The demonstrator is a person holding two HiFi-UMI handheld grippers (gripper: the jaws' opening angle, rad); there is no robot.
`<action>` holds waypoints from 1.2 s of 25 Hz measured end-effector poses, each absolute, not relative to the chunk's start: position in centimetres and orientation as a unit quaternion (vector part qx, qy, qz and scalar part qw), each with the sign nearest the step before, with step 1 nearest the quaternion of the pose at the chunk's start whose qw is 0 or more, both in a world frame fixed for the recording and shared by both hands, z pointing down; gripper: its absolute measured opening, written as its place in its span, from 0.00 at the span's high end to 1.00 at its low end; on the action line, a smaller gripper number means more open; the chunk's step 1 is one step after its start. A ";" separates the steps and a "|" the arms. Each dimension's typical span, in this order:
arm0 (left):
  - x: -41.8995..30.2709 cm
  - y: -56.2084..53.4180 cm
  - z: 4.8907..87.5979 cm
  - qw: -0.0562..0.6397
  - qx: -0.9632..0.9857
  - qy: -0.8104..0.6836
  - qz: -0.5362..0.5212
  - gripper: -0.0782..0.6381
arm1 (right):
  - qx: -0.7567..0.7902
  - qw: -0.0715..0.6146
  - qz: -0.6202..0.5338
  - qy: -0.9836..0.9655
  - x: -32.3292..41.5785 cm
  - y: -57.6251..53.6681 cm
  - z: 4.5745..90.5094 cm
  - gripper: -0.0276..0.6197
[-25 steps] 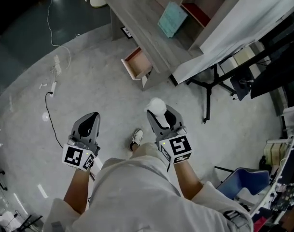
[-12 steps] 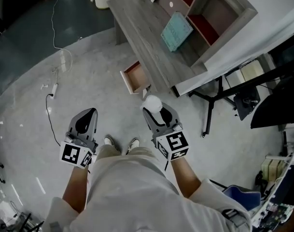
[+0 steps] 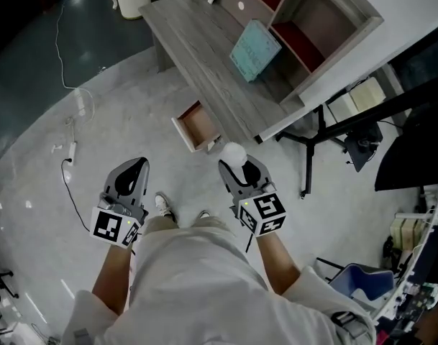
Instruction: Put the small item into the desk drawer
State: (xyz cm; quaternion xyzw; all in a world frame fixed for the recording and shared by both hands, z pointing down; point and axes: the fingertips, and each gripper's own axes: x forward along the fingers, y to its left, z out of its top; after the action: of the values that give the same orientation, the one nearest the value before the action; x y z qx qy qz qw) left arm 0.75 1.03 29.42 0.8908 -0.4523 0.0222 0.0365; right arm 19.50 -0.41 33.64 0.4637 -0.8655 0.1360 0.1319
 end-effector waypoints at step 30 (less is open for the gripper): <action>-3.0 -9.4 43.4 0.147 0.918 -0.366 0.037 0.88 | 0.500 0.258 0.178 -0.808 14.7 -10.9 44.9 0.70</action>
State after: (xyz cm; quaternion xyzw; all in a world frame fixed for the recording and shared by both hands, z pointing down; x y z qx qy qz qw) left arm -2.97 -9.39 43.35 0.9181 -0.3661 0.0373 0.1470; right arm 14.67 -10.90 44.87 0.4998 -0.8076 0.1778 0.2576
